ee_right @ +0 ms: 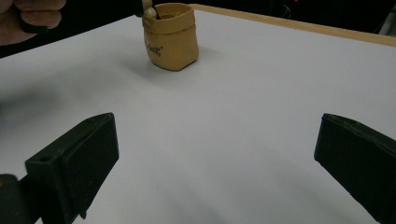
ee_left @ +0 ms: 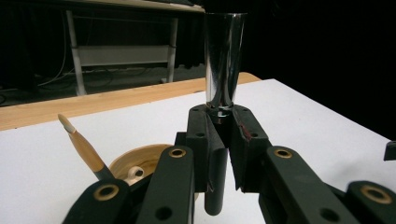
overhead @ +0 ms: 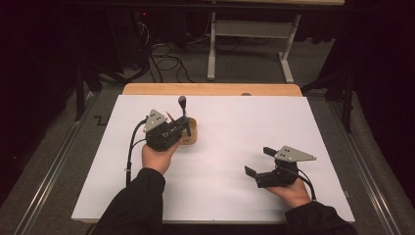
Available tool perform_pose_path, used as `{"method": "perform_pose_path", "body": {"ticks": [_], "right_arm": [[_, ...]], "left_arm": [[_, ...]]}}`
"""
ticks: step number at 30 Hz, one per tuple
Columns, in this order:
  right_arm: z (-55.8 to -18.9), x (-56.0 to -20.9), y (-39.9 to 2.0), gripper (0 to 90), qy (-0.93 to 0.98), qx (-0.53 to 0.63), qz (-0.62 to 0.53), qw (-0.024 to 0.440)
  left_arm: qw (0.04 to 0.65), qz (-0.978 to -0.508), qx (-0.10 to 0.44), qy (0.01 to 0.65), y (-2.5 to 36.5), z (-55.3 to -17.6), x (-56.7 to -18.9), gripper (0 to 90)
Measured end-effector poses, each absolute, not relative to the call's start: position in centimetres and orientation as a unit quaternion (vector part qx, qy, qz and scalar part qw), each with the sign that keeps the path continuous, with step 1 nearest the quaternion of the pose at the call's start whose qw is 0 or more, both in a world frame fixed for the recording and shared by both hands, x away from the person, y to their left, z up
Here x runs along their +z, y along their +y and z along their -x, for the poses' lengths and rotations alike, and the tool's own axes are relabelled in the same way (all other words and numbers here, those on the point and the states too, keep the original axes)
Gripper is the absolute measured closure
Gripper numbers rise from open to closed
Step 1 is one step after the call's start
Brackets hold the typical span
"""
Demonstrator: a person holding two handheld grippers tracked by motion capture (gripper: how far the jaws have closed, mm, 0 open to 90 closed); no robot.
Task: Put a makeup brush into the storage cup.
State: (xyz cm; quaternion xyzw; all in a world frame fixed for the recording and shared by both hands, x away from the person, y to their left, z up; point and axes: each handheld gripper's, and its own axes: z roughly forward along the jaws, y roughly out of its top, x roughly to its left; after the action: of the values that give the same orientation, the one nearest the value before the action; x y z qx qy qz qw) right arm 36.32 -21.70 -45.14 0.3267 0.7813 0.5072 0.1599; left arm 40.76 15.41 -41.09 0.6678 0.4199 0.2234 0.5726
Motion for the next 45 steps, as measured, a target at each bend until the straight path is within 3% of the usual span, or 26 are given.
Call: {"method": "perform_pose_path", "body": {"ticks": [19,45], "right_arm": [[-36.2,-45.3,-21.6,0.5,0.785,0.505,-0.322,0.156],[-35.9,-45.5,-21.5,0.4,0.792,0.5,-0.315,0.154]], "left_arm": [[0.563,-0.657,0.24,0.44,15.2,-42.7,-41.5,79.0],[0.519,-0.685,0.259,0.441,14.0,-43.7,-43.3,78.9]]}}
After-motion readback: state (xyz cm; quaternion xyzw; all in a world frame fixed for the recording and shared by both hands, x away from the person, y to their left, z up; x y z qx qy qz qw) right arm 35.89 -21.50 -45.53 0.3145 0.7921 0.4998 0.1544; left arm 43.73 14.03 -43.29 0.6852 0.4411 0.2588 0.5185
